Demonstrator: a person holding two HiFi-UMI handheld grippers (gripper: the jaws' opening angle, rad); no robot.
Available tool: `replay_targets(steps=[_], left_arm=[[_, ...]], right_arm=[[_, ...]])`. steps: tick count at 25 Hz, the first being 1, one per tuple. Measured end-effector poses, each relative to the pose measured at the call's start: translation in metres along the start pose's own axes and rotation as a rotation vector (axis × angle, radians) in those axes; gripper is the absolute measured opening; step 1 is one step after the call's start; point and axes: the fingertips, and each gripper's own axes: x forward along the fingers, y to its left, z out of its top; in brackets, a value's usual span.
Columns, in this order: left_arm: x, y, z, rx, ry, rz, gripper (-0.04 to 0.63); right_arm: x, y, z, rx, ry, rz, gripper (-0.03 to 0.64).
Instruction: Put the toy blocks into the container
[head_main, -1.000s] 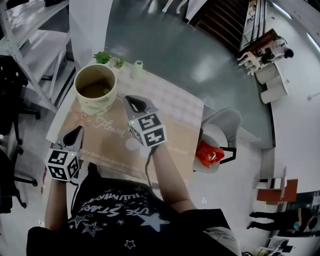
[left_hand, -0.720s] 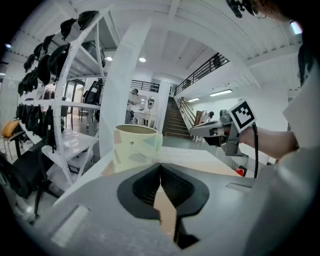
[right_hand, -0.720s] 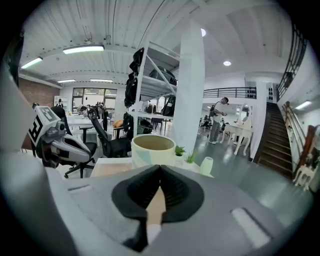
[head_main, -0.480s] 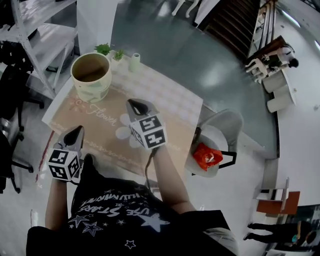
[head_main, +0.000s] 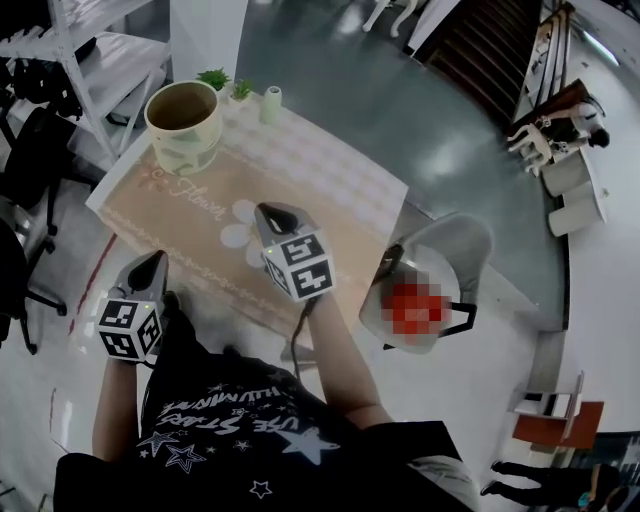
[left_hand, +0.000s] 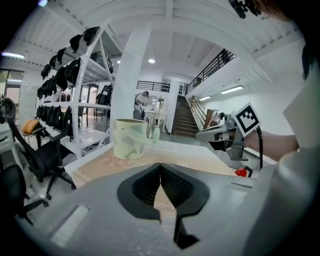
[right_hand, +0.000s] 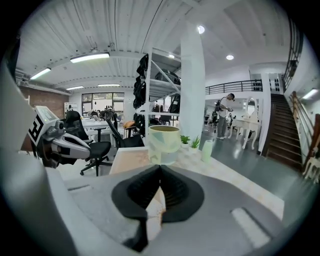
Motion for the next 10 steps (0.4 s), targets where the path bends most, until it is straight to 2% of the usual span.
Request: replay_targets(steps=[10], left_arm=[[-0.037,-0.020,-0.027,0.000,0.015,0.054,0.011]], right_arm=[[-0.017,0.031,-0.025,0.011,0.001,0.064,0.005]])
